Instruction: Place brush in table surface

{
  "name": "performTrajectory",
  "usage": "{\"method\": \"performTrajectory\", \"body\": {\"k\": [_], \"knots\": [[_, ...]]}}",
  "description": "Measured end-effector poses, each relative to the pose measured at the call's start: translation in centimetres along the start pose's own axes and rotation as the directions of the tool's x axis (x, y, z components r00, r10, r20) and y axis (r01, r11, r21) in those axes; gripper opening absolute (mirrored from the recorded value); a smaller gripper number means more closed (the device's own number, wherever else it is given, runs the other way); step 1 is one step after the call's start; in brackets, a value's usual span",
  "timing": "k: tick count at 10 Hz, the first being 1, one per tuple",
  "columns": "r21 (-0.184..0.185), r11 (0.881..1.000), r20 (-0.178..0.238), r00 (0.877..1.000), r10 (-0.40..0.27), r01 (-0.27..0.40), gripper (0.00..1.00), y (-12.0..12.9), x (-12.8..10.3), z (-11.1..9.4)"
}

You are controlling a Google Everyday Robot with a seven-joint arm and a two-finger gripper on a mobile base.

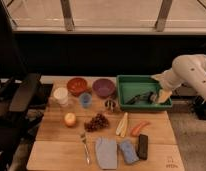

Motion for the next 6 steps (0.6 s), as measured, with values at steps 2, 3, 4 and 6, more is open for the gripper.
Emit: {"method": "performTrajectory", "body": {"k": [2,3,4,6], "knots": [[-0.007,0.999,0.020,0.999,-0.049,0.049,0.80,-2.0,-2.9,1.8],[-0.002,0.998,0.038,0.997,-0.060,0.060,0.80,-2.3,-4.0,3.0],[0.001,0.998,0.035,0.998,-0.061,0.061,0.80,-2.4,-3.9,2.9],[0.002,0.998,0.035,0.998,-0.060,0.060,0.80,-2.4,-3.8,2.9]]}}
